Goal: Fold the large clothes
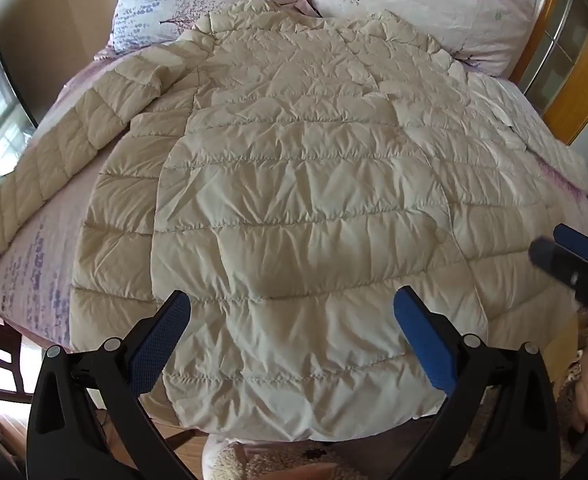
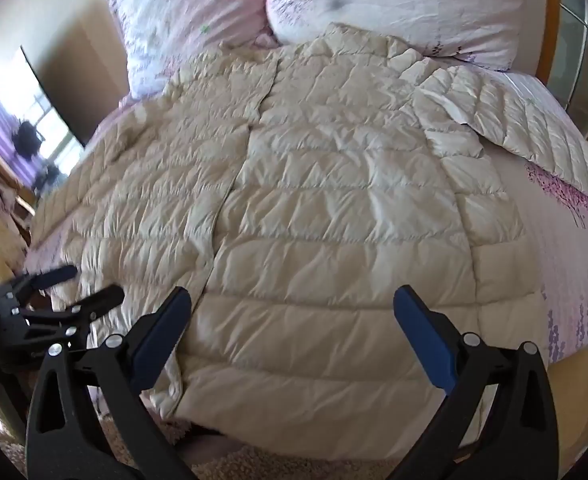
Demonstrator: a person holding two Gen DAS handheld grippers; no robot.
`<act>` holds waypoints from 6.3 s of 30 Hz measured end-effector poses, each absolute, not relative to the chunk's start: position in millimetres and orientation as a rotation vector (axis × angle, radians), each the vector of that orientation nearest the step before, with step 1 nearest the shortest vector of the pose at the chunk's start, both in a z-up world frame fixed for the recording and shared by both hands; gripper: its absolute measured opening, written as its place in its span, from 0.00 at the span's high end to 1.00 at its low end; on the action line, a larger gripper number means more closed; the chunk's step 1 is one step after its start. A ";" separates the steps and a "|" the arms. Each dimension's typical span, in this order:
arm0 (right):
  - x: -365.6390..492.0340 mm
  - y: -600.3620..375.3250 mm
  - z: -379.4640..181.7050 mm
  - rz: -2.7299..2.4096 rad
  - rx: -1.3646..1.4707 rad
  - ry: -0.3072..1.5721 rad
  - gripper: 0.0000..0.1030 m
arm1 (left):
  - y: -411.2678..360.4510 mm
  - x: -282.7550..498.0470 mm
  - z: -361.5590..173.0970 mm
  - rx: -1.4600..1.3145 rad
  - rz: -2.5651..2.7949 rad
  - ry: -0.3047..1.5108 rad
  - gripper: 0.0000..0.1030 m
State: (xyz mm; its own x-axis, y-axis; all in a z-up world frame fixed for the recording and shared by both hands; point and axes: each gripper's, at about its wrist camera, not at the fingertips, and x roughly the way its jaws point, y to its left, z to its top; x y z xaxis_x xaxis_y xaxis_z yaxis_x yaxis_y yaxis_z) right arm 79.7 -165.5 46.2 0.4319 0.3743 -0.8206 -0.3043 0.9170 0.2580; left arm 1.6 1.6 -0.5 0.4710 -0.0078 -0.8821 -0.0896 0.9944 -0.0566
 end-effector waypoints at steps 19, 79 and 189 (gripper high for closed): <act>174.8 -400.6 22.1 -0.006 0.816 0.832 0.13 | 19.3 47.1 6.1 -0.125 0.012 1.059 0.01; 208.3 -158.8 60.8 0.615 0.038 0.779 0.32 | 23.7 225.1 -7.5 -0.852 -0.496 0.929 0.05; 243.3 -36.0 19.6 0.802 0.238 1.147 0.34 | 382.2 -2.8 34.4 -0.944 0.371 0.379 1.00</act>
